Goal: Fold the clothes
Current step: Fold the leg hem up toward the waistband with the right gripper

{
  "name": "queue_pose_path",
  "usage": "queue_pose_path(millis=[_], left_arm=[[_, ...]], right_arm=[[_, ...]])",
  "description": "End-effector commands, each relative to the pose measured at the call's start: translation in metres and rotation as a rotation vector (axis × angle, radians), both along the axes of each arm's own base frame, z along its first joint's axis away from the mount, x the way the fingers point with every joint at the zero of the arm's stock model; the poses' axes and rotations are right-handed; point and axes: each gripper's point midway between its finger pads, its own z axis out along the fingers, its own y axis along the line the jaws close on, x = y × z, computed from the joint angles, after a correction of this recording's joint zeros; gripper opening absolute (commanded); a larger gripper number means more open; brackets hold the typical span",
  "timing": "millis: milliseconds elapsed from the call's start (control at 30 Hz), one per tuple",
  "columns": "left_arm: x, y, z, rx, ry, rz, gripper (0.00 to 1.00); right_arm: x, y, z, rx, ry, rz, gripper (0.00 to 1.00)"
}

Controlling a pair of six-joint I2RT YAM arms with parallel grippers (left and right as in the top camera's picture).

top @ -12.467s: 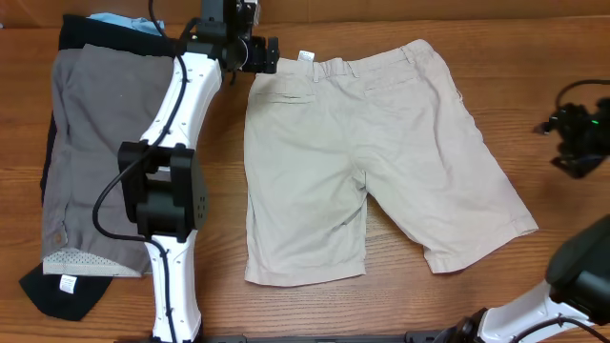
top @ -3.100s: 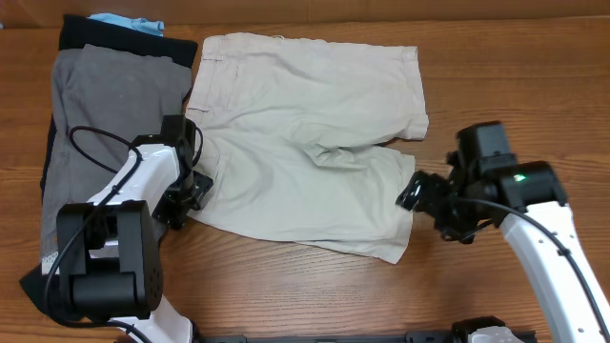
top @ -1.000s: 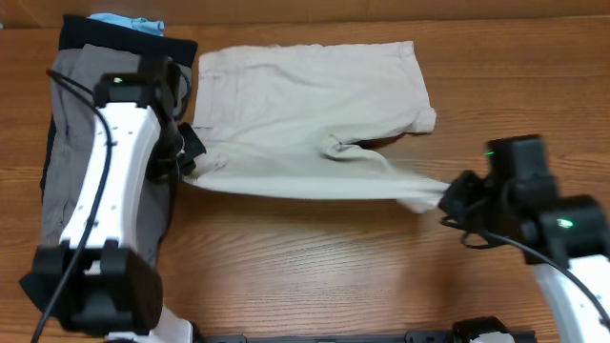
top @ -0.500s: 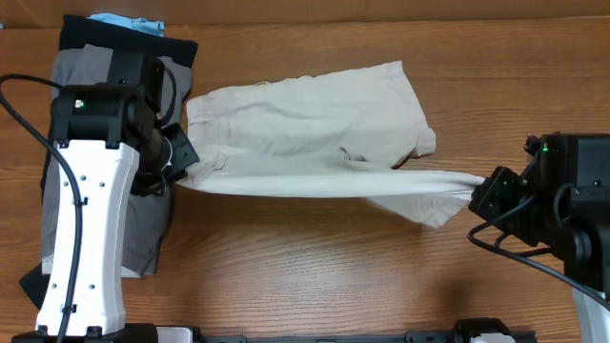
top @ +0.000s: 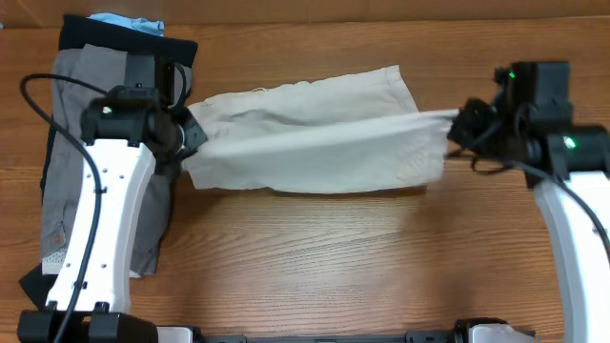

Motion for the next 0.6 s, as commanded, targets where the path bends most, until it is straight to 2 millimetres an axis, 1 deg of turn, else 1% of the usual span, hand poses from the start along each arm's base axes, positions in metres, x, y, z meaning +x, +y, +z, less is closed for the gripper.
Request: queue_pose_path(millis=[0, 33, 100, 233, 333, 467, 567], left_arm=[[0.012, 0.033, -0.007, 0.136, -0.068, 0.095, 0.04], [0.022, 0.035, -0.009, 0.140, -0.109, 0.102, 0.04], [0.034, 0.038, -0.009, 0.155, -0.165, 0.115, 0.04], [0.057, 0.040, -0.008, 0.162, -0.258, 0.129, 0.04], [0.072, 0.040, -0.011, 0.160, -0.299, 0.133, 0.04], [0.095, 0.039, -0.016, 0.153, -0.353, 0.137, 0.04], [0.111, 0.038, -0.023, 0.149, -0.386, 0.138, 0.04]], right_arm=[[0.032, -0.031, -0.006, -0.114, -0.036, -0.083, 0.04], [0.044, -0.031, -0.015, -0.116, -0.034, -0.079, 0.04], [0.059, -0.031, -0.028, -0.125, -0.028, -0.067, 0.04], [0.083, -0.031, -0.058, -0.127, -0.003, -0.064, 0.04], [0.103, -0.031, -0.076, -0.130, -0.013, -0.059, 0.04], [0.129, -0.031, -0.089, -0.130, -0.062, -0.054, 0.04], [0.142, -0.031, -0.094, -0.129, -0.093, -0.057, 0.04]])
